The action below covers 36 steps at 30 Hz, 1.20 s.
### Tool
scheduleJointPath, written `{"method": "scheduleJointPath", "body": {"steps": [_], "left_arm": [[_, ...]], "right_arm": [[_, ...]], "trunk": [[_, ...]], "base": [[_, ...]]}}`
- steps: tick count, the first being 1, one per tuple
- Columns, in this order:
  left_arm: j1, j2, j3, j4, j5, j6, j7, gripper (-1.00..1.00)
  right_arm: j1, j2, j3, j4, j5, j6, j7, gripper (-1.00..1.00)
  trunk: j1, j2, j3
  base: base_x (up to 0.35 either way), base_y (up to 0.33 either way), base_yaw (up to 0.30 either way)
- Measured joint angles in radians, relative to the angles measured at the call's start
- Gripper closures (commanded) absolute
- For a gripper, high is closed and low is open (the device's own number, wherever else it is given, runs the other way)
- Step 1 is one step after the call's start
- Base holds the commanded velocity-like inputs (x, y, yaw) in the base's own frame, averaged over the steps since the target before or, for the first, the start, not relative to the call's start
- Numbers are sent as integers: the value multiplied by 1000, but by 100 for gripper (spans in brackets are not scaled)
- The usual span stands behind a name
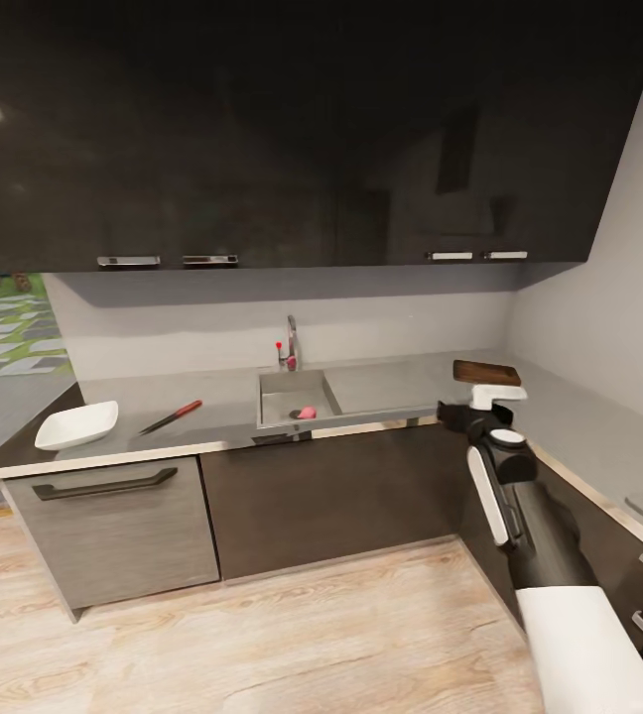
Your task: In the kitchen, take the Vidalia onion out of the sink, dice it on the chopping board with the paring knife, put the diced onion into the bowl on the countertop, then place both the paring knife and the chopping board into the sink.
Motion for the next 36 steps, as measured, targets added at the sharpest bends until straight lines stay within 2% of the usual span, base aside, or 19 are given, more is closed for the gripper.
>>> {"method": "scheduleJointPath", "body": {"steps": [5,8,12,17,21,36], "left_arm": [[0,0,0,0,2,0,-1,-100],[0,0,0,0,2,0,-1,-100],[0,0,0,0,2,0,-1,-100],[0,0,1,0,2,0,-3,-100],[0,0,0,0,2,0,-4,-100],[0,0,0,0,0,0,-3,-100]], "right_arm": [[-4,-6,-2,9,2,2,63,-100],[-2,-4,-3,15,3,1,78,-100],[-2,-5,-7,16,4,1,80,-100],[-1,-4,-54,17,4,1,82,-100],[-1,-5,-69,31,4,0,85,-100],[-1,-6,-71,70,4,-7,85,-100]], "trunk": [[0,0,0],[0,0,0],[0,0,0],[0,0,0],[0,0,0],[0,0,0]], "base": [[0,0,0],[0,0,-117],[0,0,-253],[0,0,-289],[0,0,-281],[11,0,-257]]}}
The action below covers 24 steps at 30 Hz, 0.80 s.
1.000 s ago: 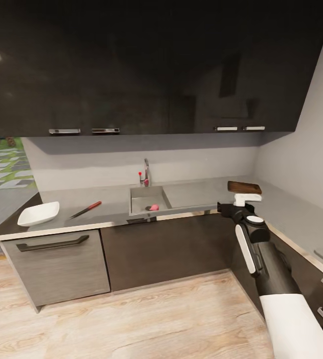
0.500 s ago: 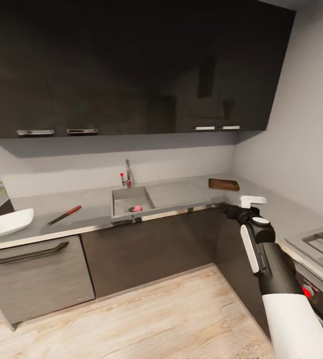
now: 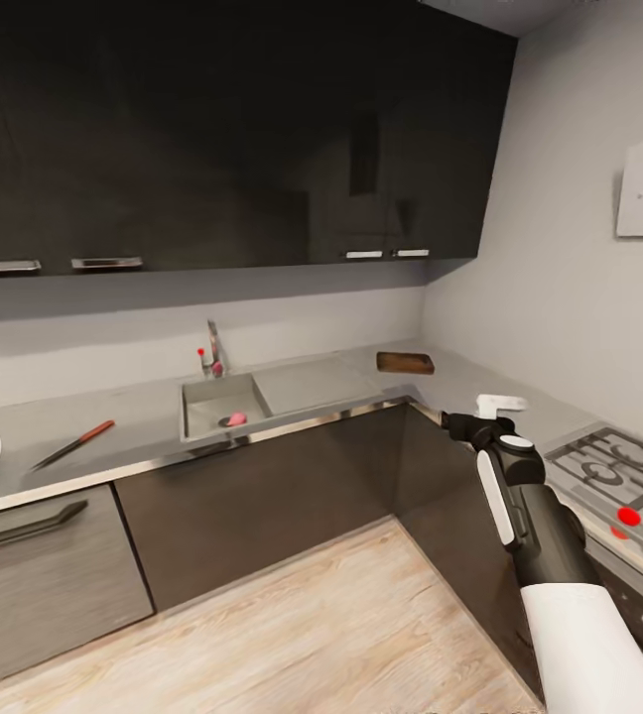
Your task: In the kitchen, take the Vidalia onion out of the sink, dice it on the chopping board with the paring knife, put the diced onion into the bowl on the countertop, then place both the paring knife and the chopping board into the sink.
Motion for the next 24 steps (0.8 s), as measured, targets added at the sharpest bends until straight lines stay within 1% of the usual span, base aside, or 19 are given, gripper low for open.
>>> {"method": "scheduleJointPath", "body": {"steps": [4,11,17,24], "left_arm": [[0,0,0,0,0,0,0,-100],[0,0,0,0,-1,0,1,-100],[0,0,0,0,-1,0,3,-100],[0,0,0,0,-1,0,3,-100]], "right_arm": [[0,0,0,1,0,0,1,-100],[0,-1,0,2,1,0,1,-100],[0,-1,0,16,1,0,1,-100],[0,-1,0,27,2,0,0,-100]], "trunk": [[0,0,0],[-1,0,0],[-1,0,0],[0,0,0]], "base": [[191,0,-223],[321,0,-208],[344,-13,-33],[345,-108,-1]]}}
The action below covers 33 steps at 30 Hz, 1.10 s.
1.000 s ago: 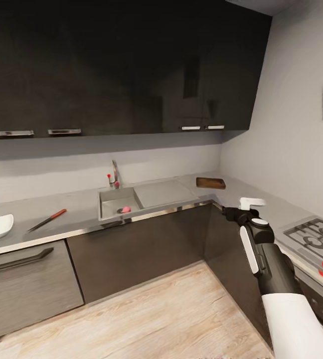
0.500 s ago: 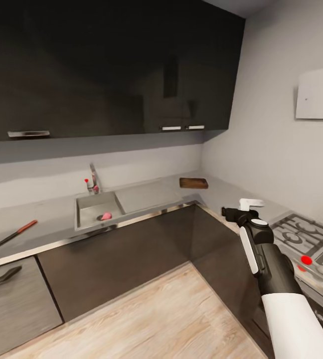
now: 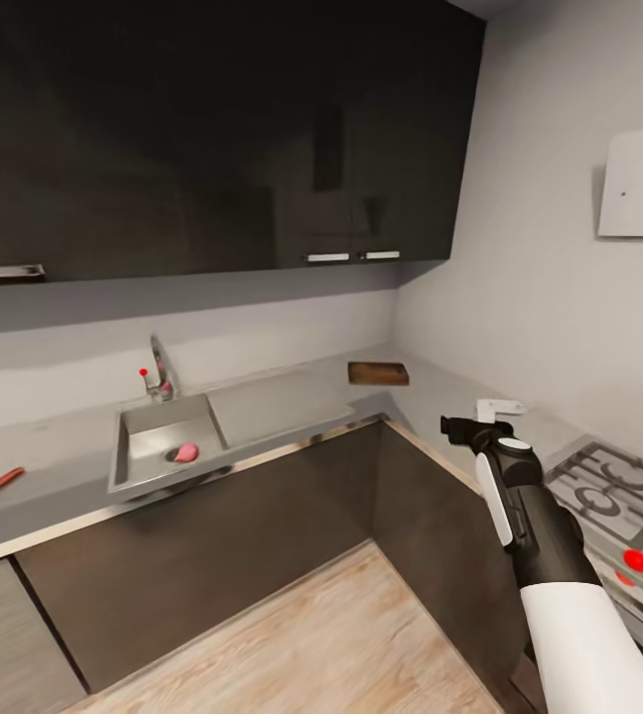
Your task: In the kitchen, take the Vidalia onion out of the sink, dice it on the chopping board with the paring knife, put the diced onion into the bowl on the countertop, then place both the paring knife and the chopping board into the sink.
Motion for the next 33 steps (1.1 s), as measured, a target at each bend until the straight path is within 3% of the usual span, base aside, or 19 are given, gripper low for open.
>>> {"method": "scheduleJointPath", "body": {"steps": [7,16,33], "left_arm": [[0,0,0,0,0,0,0,-100],[0,0,0,0,-1,0,0,-100],[0,0,0,0,1,0,0,-100]], "right_arm": [[-1,1,0,11,0,0,-2,-100],[-1,1,0,13,0,0,-1,-100],[0,1,0,13,0,-1,-2,-100]], "trunk": [[0,0,0],[0,0,0],[0,0,0]], "base": [[319,-119,0],[101,-24,-23],[320,0,-230]]}}
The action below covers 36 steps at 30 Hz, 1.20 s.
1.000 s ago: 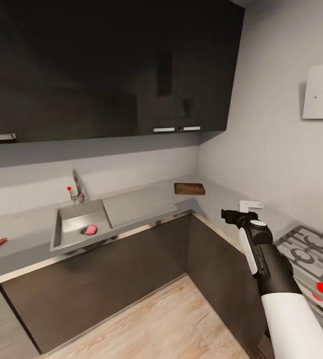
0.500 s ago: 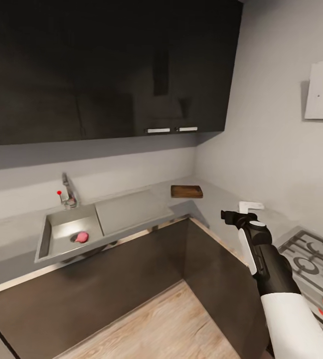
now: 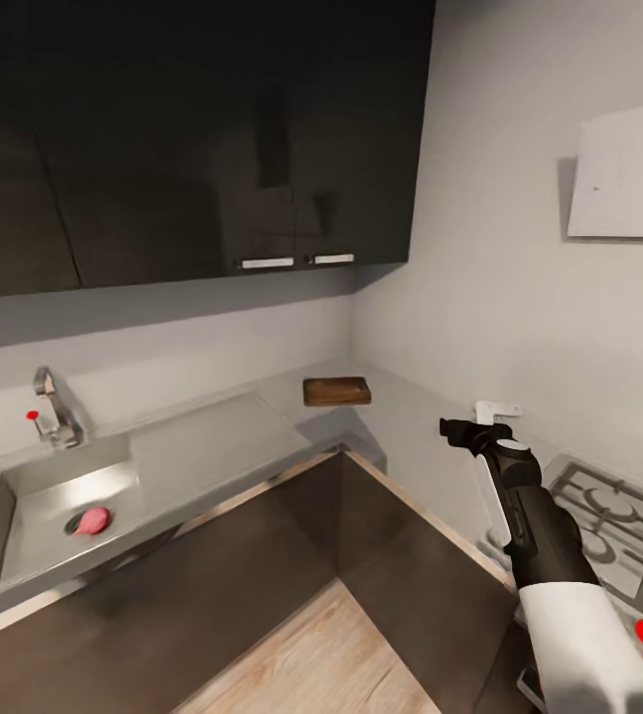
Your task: In the kitchen, take the Vidalia onion out of the sink, dice it on the chopping board with the paring knife, put the diced onion into the bowl on the countertop, then place both the paring knife and the chopping board into the sink.
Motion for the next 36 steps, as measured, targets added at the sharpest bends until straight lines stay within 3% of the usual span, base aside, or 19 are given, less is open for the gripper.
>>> {"method": "scheduleJointPath", "body": {"steps": [5,12,15,17,20,25,27,30,36], "left_arm": [[0,0,-1,2,1,1,0,-100],[1,9,1,75,3,-8,3,-100],[5,10,1,38,4,-86,5,-100],[29,7,0,19,5,-180,5,-100],[70,4,0,-1,5,-254,6,-100],[102,-2,0,-110,6,-275,7,-100],[108,-2,0,-163,6,-256,7,-100],[129,-3,0,-263,6,-151,7,-100],[302,-2,-2,-646,6,79,7,-100]], "right_arm": [[0,0,0,1,0,0,0,-100],[0,7,2,22,-2,0,2,-100],[-1,6,2,23,-2,0,3,-100],[0,6,2,23,-2,0,3,-100],[0,6,2,23,-1,0,4,-100],[0,6,2,23,-1,1,6,-100],[-1,5,2,23,-1,1,6,-100],[0,5,2,23,-1,1,6,-100],[-1,5,2,23,-1,1,6,-100]], "trunk": [[0,0,0],[1,0,0],[1,0,0],[0,0,0],[0,0,0],[1,0,0],[1,0,0],[0,0,0],[0,0,0]], "base": [[42,0,-24],[2,0,-1],[0,0,0],[0,0,0],[0,0,0],[0,0,0],[0,0,0],[0,0,0],[0,0,0]]}}
